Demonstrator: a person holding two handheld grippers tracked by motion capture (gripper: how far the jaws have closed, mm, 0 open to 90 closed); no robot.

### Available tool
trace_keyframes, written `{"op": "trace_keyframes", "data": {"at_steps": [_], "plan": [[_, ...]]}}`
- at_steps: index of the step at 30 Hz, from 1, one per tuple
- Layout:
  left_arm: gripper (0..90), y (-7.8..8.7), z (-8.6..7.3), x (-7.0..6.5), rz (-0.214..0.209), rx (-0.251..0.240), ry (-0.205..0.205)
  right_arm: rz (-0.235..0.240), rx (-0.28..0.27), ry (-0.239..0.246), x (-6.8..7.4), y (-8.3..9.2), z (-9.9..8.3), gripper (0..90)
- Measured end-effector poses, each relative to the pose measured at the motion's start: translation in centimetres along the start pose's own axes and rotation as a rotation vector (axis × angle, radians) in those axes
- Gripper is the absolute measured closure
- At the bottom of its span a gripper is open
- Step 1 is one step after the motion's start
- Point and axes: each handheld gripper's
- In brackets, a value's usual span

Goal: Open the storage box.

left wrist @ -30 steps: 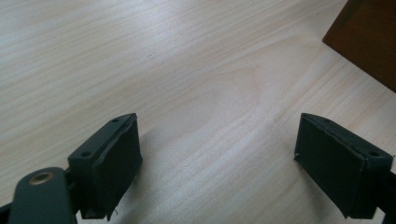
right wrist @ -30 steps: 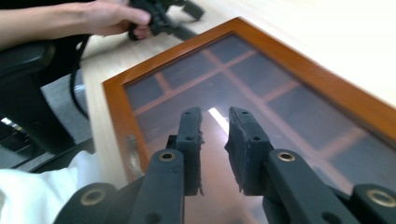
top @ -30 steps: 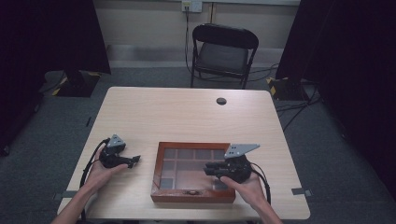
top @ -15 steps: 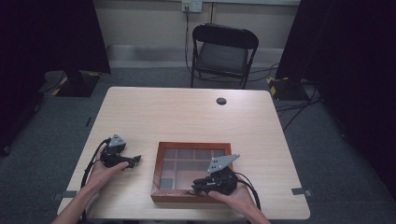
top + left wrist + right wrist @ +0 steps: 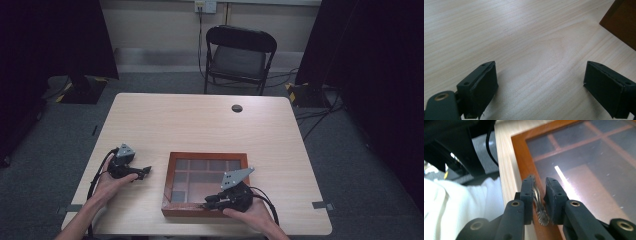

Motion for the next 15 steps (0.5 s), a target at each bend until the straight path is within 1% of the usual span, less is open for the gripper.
{"op": "trace_keyframes", "data": {"at_steps": [1,3,4,5,6,7,9,11,12,14,15], "plan": [[11.0,0.0,0.0,0.0,0.002,-0.001,0.002,0.01,-0.004,-0.002,0.1,-0.1,0.0,79.9],[11.5,0.0,0.0,0.0,0.002,-0.001,0.002,0.007,-0.002,0.002,0.1,-0.2,0.0,80.6],[11.5,0.0,0.0,0.0,0.002,0.0,0.003,0.013,0.0,0.0,0.1,-0.2,0.0,81.3],[13.5,0.1,0.1,0.0,0.005,-0.001,0.005,0.019,-0.004,-0.001,0.0,-0.2,-0.1,81.7],[15.6,0.2,0.1,0.0,-0.005,0.001,0.005,0.016,-0.005,0.005,0.1,-0.2,-0.1,82.1],[15.6,0.2,0.1,0.0,-0.005,0.001,0.005,0.011,-0.002,0.01,0.2,-0.2,0.0,82.2],[16.7,0.3,0.1,-0.1,-0.018,0.003,0.009,0.01,0.003,0.015,0.2,-0.2,0.1,82.3],[17.9,0.4,0.2,-0.3,-0.026,0.003,0.006,0.013,0.009,0.01,0.2,-0.2,0.1,82.4],[18.7,0.5,0.3,-0.3,-0.037,0.009,0.001,0.014,0.011,0.009,0.1,-0.1,0.1,82.4],[19.6,0.7,0.5,-0.5,-0.039,-0.01,-0.001,0.015,0.013,0.012,0.1,-0.1,0.2,82.5],[20.3,1.0,0.8,-0.7,-0.037,-0.04,0.013,0.005,0.022,0.023,0.1,-0.1,0.3,82.5]]}}
Point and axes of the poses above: each handheld gripper's, and its own axes: y roughly backward along the jaws, z roughly out of its top, x roughly to its left, and after that the axes turned 13 degrees about -y, right-handed
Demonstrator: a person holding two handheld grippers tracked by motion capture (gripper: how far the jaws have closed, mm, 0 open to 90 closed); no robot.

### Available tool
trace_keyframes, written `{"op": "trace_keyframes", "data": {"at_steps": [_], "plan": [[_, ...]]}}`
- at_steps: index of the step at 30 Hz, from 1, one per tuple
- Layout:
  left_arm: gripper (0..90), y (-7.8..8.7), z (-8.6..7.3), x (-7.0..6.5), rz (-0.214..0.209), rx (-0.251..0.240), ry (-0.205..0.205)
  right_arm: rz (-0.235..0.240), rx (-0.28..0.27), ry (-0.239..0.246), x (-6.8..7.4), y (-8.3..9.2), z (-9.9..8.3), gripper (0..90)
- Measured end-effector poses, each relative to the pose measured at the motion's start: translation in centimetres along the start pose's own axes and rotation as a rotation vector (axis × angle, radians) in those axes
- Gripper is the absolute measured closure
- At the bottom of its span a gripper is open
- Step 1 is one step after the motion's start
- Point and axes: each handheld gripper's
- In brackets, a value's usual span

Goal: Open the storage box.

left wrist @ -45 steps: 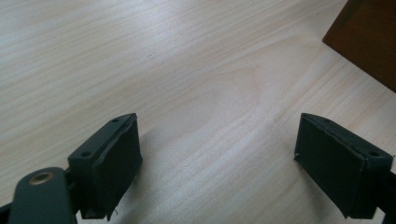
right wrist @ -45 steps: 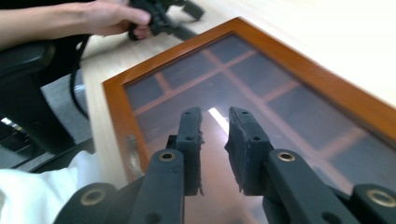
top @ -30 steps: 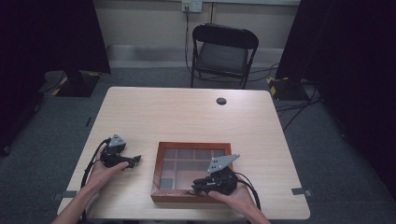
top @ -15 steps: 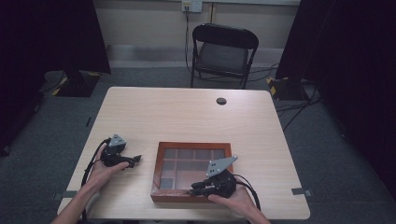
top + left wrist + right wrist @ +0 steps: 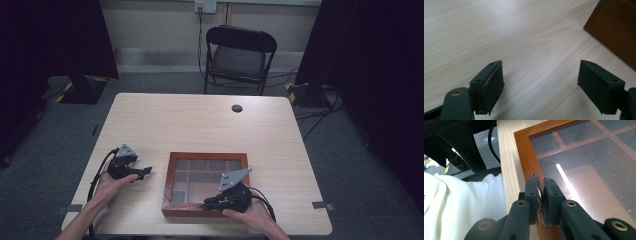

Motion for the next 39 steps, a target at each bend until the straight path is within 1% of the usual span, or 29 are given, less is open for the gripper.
{"op": "trace_keyframes", "data": {"at_steps": [2,4,6,8,9,10,12,13,14,15,17,18,19,21,22,23,24,25,26,27,28,30,33,34,36,39], "plan": [[20.3,0.3,0.3,-0.3,-0.002,-0.022,-0.003,0.008,0.002,-0.006,-0.1,0.1,0.1,82.6],[20.3,0.4,0.4,-0.4,-0.005,-0.028,-0.01,0.011,0.003,-0.008,-0.1,0.1,0.1,82.6],[20.3,0.5,0.7,-0.8,-0.016,-0.04,-0.015,0.011,0.004,-0.004,0.0,0.2,0.3,82.6],[20.3,0.8,1.1,-1.3,-0.04,-0.061,-0.025,0.021,-0.007,-0.004,0.0,0.6,0.6,82.7],[20.3,0.8,1.1,-1.3,-0.04,-0.061,-0.025,0.021,-0.007,-0.004,0.0,0.6,0.6,82.7],[20.3,1.0,1.3,-1.6,-0.046,-0.072,-0.021,0.027,-0.013,-0.007,0.0,0.7,0.7,82.7],[20.3,1.2,1.5,-1.9,-0.061,-0.086,-0.033,0.036,-0.023,-0.013,0.0,1.1,1.1,82.8],[20.2,1.3,1.7,-2.3,-0.076,-0.096,-0.037,0.041,-0.026,-0.012,0.0,1.4,1.3,82.8],[20.2,1.4,1.8,-2.5,-0.079,-0.097,-0.047,0.042,-0.025,-0.012,0.0,1.5,1.4,82.8],[20.1,1.4,1.8,-2.5,-0.079,-0.097,-0.047,0.042,-0.025,-0.012,0.0,1.5,1.4,82.8],[20.0,1.6,2.1,-2.9,-0.081,-0.109,-0.064,0.051,-0.03,-0.014,-0.1,1.7,1.8,82.8],[19.9,1.6,2.1,-2.9,-0.081,-0.109,-0.064,0.051,-0.03,-0.014,-0.1,1.7,1.8,82.8],[19.9,1.8,2.1,-3.1,-0.088,-0.12,-0.059,0.059,-0.03,-0.018,-0.1,1.8,1.9,82.8],[19.8,1.9,2.3,-3.5,-0.106,-0.137,-0.067,0.061,-0.032,-0.017,-0.1,2.1,2.3,82.8],[19.7,1.9,2.3,-3.5,-0.106,-0.137,-0.067,0.06,-0.031,-0.02,-0.1,2.2,2.4,82.7],[19.6,1.9,2.5,-3.7,-0.114,-0.142,-0.084,0.062,-0.03,-0.015,-0.1,2.4,2.7,82.7],[19.5,1.9,2.5,-3.7,-0.114,-0.142,-0.084,0.062,-0.03,-0.015,-0.1,2.4,2.7,82.7],[19.3,1.9,2.6,-3.9,-0.125,-0.146,-0.083,0.058,-0.032,-0.012,0.0,2.7,3.1,82.7],[19.2,1.9,2.7,-4.0,-0.137,-0.142,-0.099,0.058,-0.033,-0.012,0.1,2.8,3.3,82.7],[19.2,1.9,2.7,-4.0,-0.137,-0.142,-0.099,0.058,-0.033,-0.012,0.1,2.8,3.3,82.7],[19.2,1.9,2.7,-4.2,-0.149,-0.14,-0.1,0.055,-0.033,-0.01,0.1,3.0,3.5,82.7],[18.5,2.0,2.9,-4.4,-0.153,-0.15,-0.107,0.041,-0.039,0.002,0.3,3.5,4.2,82.6],[18.5,2.1,3.2,-4.9,-0.153,-0.168,-0.11,0.043,-0.037,0.005,0.3,3.6,4.4,82.6],[18.5,2.1,3.3,-5.1,-0.152,-0.172,-0.127,0.044,-0.038,0.004,0.3,3.7,4.5,82.7],[18.6,2.0,3.5,-5.6,-0.161,-0.173,-0.144,0.046,-0.035,0.005,0.3,3.8,4.7,82.6],[18.8,1.9,3.6,-5.8,-0.172,-0.169,-0.148,0.047,-0.034,0.0,0.2,3.7,4.7,82.6]]}}
Point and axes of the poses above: each handheld gripper's, and its own axes: y roughly backward along the jaws, z roughly out of its top, x roughly to its left, and after that the axes turned 13 degrees about -y, right-handed
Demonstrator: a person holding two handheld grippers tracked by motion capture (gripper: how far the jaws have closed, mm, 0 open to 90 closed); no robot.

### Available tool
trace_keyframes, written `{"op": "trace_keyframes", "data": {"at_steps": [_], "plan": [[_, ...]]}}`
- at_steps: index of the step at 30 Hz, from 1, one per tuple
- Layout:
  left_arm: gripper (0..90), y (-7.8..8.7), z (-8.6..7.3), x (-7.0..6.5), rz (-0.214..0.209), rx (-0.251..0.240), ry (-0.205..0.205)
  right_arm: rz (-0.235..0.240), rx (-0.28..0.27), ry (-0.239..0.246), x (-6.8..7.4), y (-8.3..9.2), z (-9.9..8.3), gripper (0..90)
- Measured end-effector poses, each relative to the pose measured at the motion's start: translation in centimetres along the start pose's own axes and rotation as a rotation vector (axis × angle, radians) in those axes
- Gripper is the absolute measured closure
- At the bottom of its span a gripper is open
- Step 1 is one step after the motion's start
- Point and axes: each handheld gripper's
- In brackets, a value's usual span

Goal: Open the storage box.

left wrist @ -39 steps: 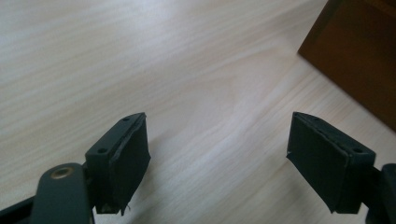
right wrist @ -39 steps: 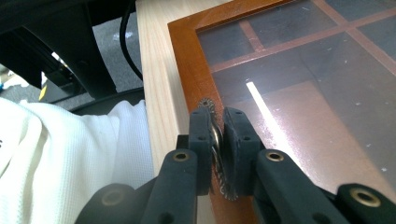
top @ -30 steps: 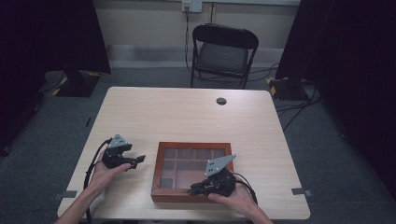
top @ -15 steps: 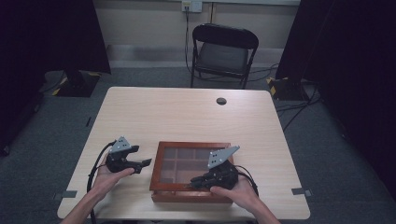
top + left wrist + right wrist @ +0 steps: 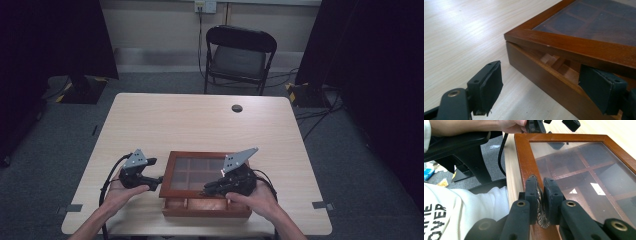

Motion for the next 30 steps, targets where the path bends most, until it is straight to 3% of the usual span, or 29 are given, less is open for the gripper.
{"op": "trace_keyframes", "data": {"at_steps": [2,7,12,13,14,15,18,22,30], "plan": [[19.5,-0.2,0.1,-0.3,-0.029,-0.007,-0.018,0.003,0.001,-0.009,0.0,0.0,0.0,82.6],[18.7,-0.5,0.4,-0.7,-0.044,-0.01,-0.043,0.007,0.002,-0.013,-0.1,0.0,0.1,82.5],[19.7,-0.4,0.5,-0.8,-0.035,-0.015,-0.049,0.008,0.002,-0.021,-0.2,0.1,0.0,82.2],[19.8,-0.4,0.5,-0.8,-0.035,-0.016,-0.054,0.001,-0.001,-0.02,-0.1,0.1,0.0,76.6],[19.9,-0.4,0.5,-0.8,-0.035,-0.016,-0.054,0.001,-0.001,-0.02,-0.1,0.1,0.0,76.6],[20.1,-0.4,0.5,-0.8,-0.035,-0.018,-0.053,-0.006,-0.007,-0.024,-0.1,0.1,-0.1,69.4],[20.7,-0.4,0.5,-0.9,-0.039,-0.013,-0.056,0.012,-0.028,-0.05,-0.1,0.3,-0.3,64.2],[22.9,-0.2,0.7,-0.9,-0.038,-0.015,-0.058,-0.038,-0.067,-0.075,-0.3,1.5,-0.9,51.0],[24.3,0.1,1.4,-0.8,-0.051,-0.062,-0.051,-0.074,-0.139,-0.112,-1.0,3.2,-2.1,39.0]]}}
Point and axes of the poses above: each handheld gripper's, and its own axes: y roughly backward along the jaws, z roughly out of its top, x roughly to its left, and after that the axes turned 13 degrees about -y, right-handed
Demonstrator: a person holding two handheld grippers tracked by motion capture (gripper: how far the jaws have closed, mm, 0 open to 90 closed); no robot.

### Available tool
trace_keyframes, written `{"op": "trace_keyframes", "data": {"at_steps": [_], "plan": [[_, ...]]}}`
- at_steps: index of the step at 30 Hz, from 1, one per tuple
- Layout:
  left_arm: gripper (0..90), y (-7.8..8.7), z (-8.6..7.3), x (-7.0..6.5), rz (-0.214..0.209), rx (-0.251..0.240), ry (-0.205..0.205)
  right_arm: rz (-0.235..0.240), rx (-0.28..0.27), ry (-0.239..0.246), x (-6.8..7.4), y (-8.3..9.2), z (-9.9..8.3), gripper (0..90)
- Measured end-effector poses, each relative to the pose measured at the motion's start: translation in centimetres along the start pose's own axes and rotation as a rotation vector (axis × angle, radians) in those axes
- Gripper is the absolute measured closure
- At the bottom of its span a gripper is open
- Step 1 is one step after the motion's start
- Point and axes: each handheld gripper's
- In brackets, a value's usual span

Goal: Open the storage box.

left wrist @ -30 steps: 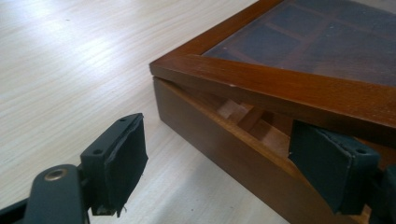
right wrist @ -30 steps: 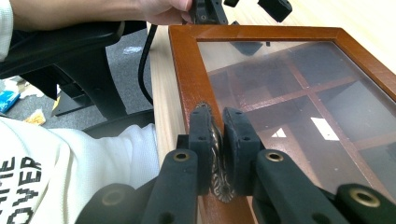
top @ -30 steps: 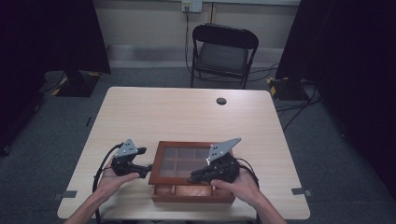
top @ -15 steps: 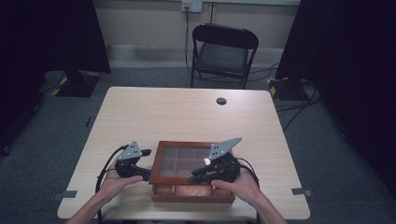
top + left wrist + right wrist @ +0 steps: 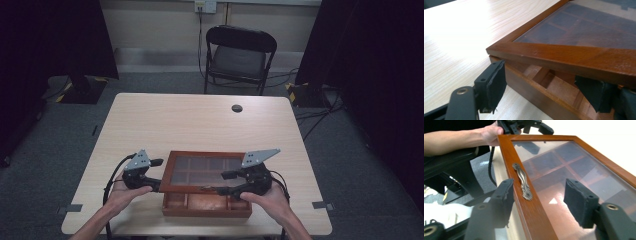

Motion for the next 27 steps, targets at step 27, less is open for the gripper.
{"op": "trace_keyframes", "data": {"at_steps": [27], "plan": [[35.7,0.7,2.2,0.5,0.008,-0.09,0.034,-0.137,-0.099,0.002,-2.0,2.7,-1.1,17.1]]}}
Point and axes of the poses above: each handheld gripper's, and its own axes: y roughly backward along the jaws, z roughly out of its top, x roughly to its left, and after that the axes turned 13 degrees about -y, right-handed
